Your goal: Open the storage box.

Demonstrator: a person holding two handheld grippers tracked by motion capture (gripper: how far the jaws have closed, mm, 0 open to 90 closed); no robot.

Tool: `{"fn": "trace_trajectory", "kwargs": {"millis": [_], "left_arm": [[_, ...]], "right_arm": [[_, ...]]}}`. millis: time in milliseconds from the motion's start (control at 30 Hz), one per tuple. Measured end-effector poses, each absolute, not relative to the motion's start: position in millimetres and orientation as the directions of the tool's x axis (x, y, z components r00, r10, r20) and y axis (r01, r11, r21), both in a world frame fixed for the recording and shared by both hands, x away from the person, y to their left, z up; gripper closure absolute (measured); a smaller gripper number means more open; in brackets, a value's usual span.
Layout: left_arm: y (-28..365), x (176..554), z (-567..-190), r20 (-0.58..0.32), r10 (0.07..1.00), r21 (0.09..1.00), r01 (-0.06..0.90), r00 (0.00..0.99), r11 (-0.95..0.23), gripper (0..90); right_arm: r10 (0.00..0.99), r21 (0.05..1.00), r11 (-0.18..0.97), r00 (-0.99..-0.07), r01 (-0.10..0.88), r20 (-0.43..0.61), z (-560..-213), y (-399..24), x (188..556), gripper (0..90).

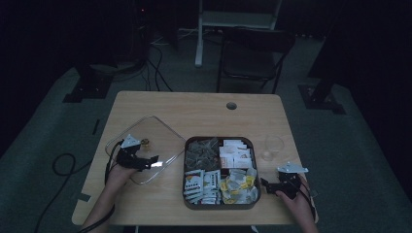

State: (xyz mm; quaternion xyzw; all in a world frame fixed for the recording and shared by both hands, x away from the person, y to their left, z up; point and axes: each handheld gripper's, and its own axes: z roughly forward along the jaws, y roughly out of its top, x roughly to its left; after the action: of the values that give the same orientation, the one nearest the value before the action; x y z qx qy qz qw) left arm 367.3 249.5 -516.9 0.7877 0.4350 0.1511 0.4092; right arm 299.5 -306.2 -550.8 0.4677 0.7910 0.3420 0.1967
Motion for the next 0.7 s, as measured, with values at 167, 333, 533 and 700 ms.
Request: {"fn": "trace_trajectory", "kwargs": {"millis": [167,333,533,700], "left_arm": [[241,360,-519,-0.114,0.775,0.775,0.543,0.622,-0.322,0.4],[234,353,-520,-0.116,0.744,0.775,0.529,0.658,-0.346,0.4],[225,346,-521,-0.078,0.718,0.793,0.479,0.692,-0.377,0.4],[219,340,-523,-0.074,0.686,0.798,0.455,0.724,-0.395,0.3]], "right_arm": [[0.874,0.725,0.329,-0.485,0.605,0.009,-551,-306,299,11.7],[0.874,0.725,0.329,-0.485,0.605,0.009,-551,-306,299,11.8],[0.874,0.725,0.329,-0.485,0.605,0.009,-551,-306,299,11.7],[0.874,0.725,0.329,-0.485,0.605,0.009,-551,-306,299,11.7]]}}
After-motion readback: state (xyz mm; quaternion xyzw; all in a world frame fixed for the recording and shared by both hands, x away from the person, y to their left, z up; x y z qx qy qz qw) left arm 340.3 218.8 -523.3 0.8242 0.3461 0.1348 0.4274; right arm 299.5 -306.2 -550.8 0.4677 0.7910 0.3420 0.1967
